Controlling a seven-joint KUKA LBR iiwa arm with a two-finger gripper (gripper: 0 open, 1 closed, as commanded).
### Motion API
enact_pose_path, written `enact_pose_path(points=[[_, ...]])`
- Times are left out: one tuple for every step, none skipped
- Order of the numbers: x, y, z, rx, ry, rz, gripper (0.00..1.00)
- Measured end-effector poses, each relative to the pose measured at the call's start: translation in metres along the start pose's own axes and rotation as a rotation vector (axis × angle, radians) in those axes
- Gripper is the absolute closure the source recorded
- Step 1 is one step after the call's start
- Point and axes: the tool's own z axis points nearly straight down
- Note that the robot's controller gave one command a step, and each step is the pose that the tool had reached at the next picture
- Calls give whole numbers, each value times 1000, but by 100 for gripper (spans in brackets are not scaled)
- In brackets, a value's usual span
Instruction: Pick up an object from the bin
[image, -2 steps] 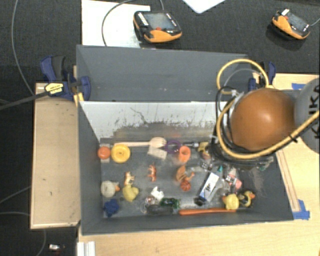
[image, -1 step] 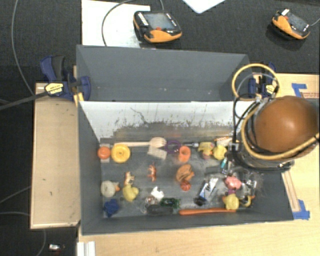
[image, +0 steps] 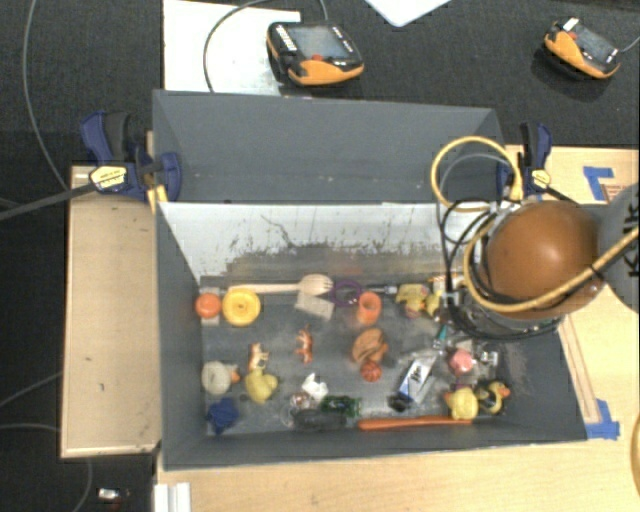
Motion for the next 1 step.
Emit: enact_pose_path(points=[[59, -16, 21, 8, -6, -262, 0]])
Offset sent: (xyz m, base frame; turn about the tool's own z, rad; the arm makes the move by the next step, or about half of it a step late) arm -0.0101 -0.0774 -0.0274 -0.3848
